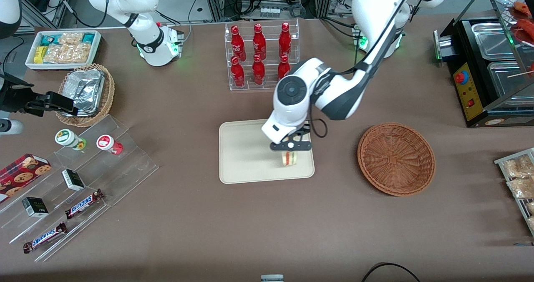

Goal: Place sandwich from basket to tray
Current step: 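Lift the sandwich out of the basket and carry it over the tray, then lower the sandwich onto the tray and open the left gripper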

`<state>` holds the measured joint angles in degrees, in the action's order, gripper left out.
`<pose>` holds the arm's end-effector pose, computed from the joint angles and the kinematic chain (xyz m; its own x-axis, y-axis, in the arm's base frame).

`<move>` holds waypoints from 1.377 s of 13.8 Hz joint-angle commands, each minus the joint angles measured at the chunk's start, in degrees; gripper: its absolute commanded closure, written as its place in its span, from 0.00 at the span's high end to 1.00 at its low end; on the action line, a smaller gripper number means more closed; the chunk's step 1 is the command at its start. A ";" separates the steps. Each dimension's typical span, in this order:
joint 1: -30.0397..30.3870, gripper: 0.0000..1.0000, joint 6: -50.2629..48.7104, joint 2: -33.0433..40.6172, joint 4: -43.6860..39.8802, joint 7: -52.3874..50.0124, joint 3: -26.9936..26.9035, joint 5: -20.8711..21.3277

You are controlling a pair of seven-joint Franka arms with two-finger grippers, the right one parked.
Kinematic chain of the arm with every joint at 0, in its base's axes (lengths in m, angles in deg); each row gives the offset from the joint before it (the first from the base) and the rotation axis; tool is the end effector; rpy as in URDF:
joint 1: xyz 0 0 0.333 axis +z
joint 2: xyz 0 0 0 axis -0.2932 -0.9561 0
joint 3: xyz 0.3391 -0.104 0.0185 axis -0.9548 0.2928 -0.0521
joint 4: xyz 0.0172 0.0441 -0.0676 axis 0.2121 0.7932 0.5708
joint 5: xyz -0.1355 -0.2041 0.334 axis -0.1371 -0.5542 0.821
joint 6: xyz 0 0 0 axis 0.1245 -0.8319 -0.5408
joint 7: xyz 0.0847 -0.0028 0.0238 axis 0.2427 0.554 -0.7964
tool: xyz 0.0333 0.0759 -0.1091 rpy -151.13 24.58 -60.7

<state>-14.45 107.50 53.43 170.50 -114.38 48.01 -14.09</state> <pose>0.5500 -0.4932 0.3278 0.9971 -0.0138 -0.0749 -0.0150 -0.9998 -0.0158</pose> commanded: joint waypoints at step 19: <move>-9.81 0.00 7.31 -13.52 -7.15 -9.82 -1.10 3.91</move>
<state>-23.05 115.33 40.79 164.89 -122.62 47.72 -11.42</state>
